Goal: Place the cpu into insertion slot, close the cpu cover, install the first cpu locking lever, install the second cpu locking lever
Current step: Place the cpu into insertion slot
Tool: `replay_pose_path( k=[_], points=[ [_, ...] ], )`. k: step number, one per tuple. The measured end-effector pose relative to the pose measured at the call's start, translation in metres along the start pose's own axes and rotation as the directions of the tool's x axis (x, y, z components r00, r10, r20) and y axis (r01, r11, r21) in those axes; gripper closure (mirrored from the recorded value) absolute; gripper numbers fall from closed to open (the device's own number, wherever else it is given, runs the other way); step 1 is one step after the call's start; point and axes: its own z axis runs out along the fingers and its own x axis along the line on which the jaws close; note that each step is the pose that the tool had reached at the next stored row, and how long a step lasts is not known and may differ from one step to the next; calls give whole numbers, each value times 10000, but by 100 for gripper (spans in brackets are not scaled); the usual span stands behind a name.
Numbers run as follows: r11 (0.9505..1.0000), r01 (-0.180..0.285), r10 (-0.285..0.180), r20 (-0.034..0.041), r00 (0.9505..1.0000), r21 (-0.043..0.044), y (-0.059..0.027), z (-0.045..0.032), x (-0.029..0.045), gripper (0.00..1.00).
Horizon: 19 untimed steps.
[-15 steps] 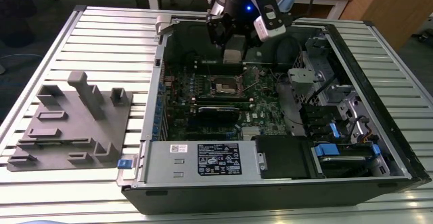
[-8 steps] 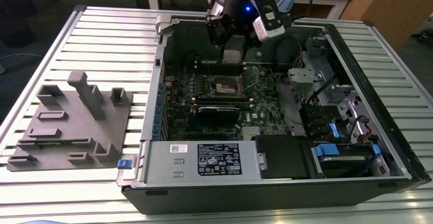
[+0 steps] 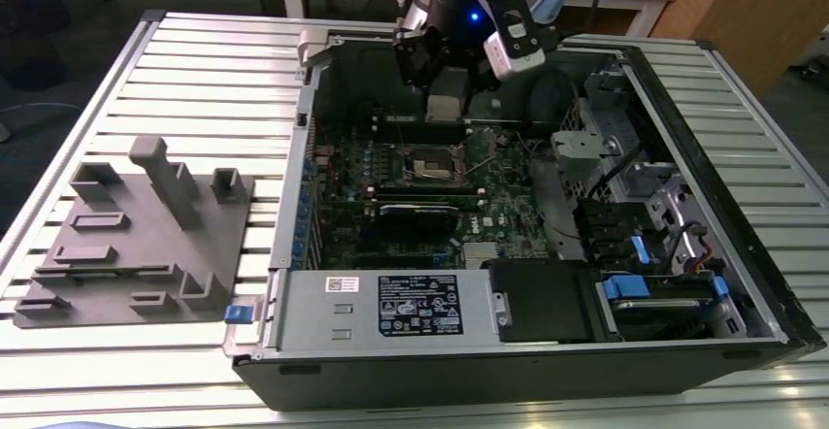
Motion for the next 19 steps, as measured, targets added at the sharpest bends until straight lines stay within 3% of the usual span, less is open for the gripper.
replay_pose_path(
  k=[7,8,19],
  points=[
    [10000,1,-1,1,10000,-1,-2,19,31,46],
    [10000,1,-1,0,10000,0,-6,58,31,46],
    [10000,0,0,1,10000,-3,-6,55,31,46]
  ],
)
